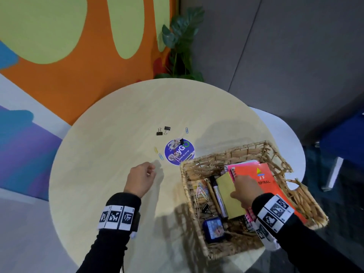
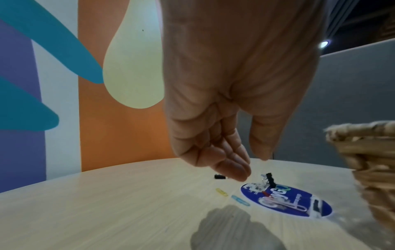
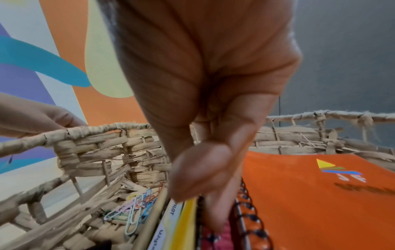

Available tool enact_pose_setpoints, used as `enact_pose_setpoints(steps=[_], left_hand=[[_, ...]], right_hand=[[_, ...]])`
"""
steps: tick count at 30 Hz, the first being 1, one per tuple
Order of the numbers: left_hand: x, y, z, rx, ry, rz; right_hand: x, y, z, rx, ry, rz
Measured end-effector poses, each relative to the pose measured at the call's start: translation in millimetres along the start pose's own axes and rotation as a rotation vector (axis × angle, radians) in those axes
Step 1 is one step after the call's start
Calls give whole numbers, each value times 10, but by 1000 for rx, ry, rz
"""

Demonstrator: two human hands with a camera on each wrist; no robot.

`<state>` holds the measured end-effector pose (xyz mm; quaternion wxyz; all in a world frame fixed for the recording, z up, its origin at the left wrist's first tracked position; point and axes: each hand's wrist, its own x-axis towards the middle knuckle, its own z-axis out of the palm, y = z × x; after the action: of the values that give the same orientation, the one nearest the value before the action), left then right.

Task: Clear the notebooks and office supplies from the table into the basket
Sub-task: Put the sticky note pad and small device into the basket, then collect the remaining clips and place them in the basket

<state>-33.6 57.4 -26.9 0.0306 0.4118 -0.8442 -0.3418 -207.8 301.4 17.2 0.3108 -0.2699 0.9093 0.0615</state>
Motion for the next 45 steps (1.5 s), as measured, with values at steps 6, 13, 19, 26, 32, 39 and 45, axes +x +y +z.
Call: enact_pose_setpoints(steps=[6, 13, 19, 26, 32, 39, 45], left_hand=[[459, -83, 34, 23, -1, -80], [1180, 152, 49, -55, 90, -52], [1748, 369, 125, -96, 110, -111], [1986, 223, 273, -8, 15, -63], [1983, 99, 275, -25, 68, -21], [1817, 119, 213, -146, 118, -73], [1442, 163, 126, -247, 159, -104]], right_hand=[[-33, -3, -301, 33, 65, -23], [364, -689, -1279, 111, 356, -304], [1403, -1463, -1581, -16, 264, -417], [2153, -1980, -1249, -176, 45, -498], [2458, -2277, -994, -262, -5, -507], [2494, -2401, -870, -285, -1, -502], [2392, -2301, -918, -371, 58, -561]])
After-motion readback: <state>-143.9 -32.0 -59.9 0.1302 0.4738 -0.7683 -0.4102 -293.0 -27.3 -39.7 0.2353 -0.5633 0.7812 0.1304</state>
